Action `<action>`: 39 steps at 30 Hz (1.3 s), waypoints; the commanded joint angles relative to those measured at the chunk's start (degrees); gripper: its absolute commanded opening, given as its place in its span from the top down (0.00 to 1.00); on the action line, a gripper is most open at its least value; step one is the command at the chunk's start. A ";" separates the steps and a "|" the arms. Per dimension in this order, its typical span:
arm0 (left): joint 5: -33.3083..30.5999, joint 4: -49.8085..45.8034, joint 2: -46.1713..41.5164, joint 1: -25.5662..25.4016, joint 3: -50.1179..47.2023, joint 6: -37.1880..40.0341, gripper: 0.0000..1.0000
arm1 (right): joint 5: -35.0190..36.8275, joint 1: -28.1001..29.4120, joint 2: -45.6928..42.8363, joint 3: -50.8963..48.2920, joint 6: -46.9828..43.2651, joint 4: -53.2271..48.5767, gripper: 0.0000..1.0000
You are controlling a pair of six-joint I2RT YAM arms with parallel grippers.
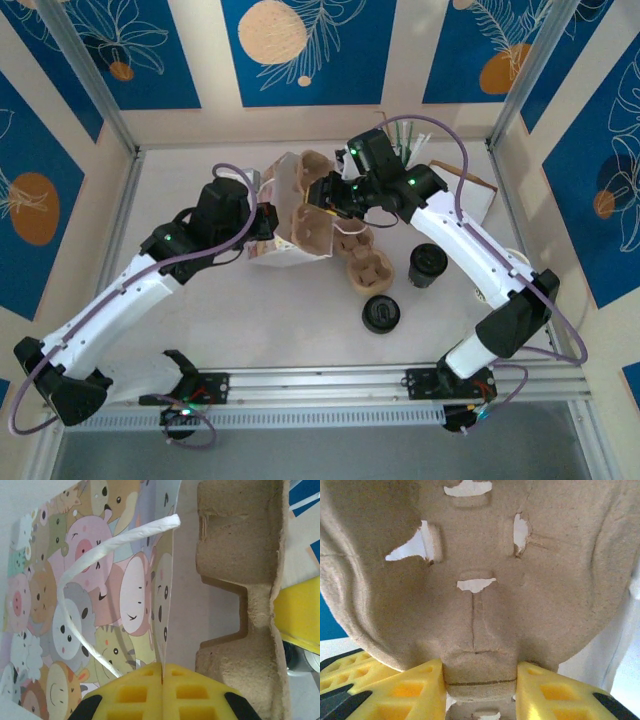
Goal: Pack the takeout coffee
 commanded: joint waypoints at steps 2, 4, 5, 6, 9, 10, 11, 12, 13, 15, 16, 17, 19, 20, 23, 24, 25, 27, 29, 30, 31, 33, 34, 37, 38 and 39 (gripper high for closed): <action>1.64 3.43 0.06 -0.54 -0.22 1.59 1.00 | -4.24 0.02 0.19 -1.13 -0.46 -0.10 0.64; 1.80 3.58 0.06 -0.51 -0.20 1.57 1.00 | -4.48 -0.31 0.35 -1.55 -0.49 -0.44 0.64; 1.92 3.74 0.06 -0.53 -0.21 1.57 1.00 | -5.20 -0.52 0.39 -1.95 -0.39 -0.09 0.64; 2.06 3.81 0.01 -0.46 -0.20 1.57 1.00 | -5.96 -0.86 0.48 -2.40 -0.29 0.22 0.64; 2.53 4.16 0.20 -0.55 -0.20 1.81 1.00 | -7.58 -1.71 0.92 -3.13 -0.73 0.47 0.64; 2.79 4.28 0.16 -0.49 -0.30 1.91 1.00 | -7.77 -1.89 0.92 -3.30 -1.02 0.49 0.64; 2.89 4.27 0.23 -0.51 -0.24 2.03 1.00 | -8.59 -2.20 0.76 -3.60 -1.38 0.93 0.64; 3.04 4.36 0.23 -0.50 -0.28 2.07 1.00 | -10.00 -2.37 0.44 -4.20 -1.93 2.18 0.64; 3.24 4.48 0.23 -0.53 -0.39 2.27 1.00 | -11.34 -2.56 0.03 -4.93 -2.25 3.56 0.64; 3.32 4.63 0.06 -0.50 -0.39 2.41 1.00 | -12.73 -2.59 -0.29 -5.13 -3.87 3.78 0.64; 3.41 4.83 0.00 -0.45 -0.35 2.53 1.00 | -13.61 -2.57 -0.22 -5.04 -4.85 3.78 0.64; 3.50 5.05 -0.08 -0.50 -0.44 2.61 1.00 | -14.46 -2.55 -0.01 -4.83 -5.61 3.54 0.64; 4.11 5.54 -0.10 -0.46 -0.48 2.73 1.00 | -15.29 -2.55 0.27 -4.80 -6.75 3.25 0.64; 4.28 5.74 -0.04 -0.46 -0.43 2.88 1.00 | -15.58 -2.48 0.30 -4.97 -7.01 3.12 0.64; 4.78 6.17 -0.15 -0.48 -0.50 3.13 1.00 | -17.05 -2.84 0.98 -4.92 -8.08 2.64 0.64; 5.02 6.37 -0.19 -0.43 -0.61 3.23 1.00 | -17.06 -2.83 1.22 -4.90 -8.48 2.30 0.64; 5.30 6.47 -0.21 -0.49 -0.74 3.21 1.00 | -16.78 -2.90 1.44 -4.81 -8.69 1.68 0.64; 5.65 6.59 -0.37 -0.45 -0.75 3.09 1.00 | -16.41 -3.50 1.99 -4.95 -8.66 0.85 0.64; 5.88 6.79 -0.53 -0.46 -0.74 3.06 1.00 | -15.62 -4.32 2.74 -4.58 -8.28 -1.34 0.64; 5.88 6.87 -0.60 -0.43 -0.77 3.01 1.00 | -15.60 -4.66 2.97 -4.61 -8.24 -1.68 0.64; 5.88 6.84 -0.65 -0.49 -0.88 3.09 1.00 | -15.41 -4.97 3.23 -4.52 -8.18 -2.48 0.64; 5.95 6.83 -0.69 -0.47 -0.98 3.12 1.00 | -14.91 -5.61 3.52 -4.45 -8.20 -3.83 0.64; 6.10 6.97 -0.75 -0.45 -1.12 3.15 1.00 | -14.88 -6.01 3.65 -4.55 -8.04 -4.09 0.64; 6.74 7.74 -0.82 -0.45 -1.54 3.11 1.00 | -15.66 -7.02 4.00 -4.86 -7.83 -4.47 0.64; 7.00 7.96 -0.74 -0.45 -1.69 3.14 1.00 | -16.02 -7.21 4.29 -4.81 -7.84 -4.76 0.64; 7.36 8.20 -0.65 -0.45 -1.83 3.07 1.00 | -15.97 -7.24 4.50 -4.63 -7.84 -4.87 0.64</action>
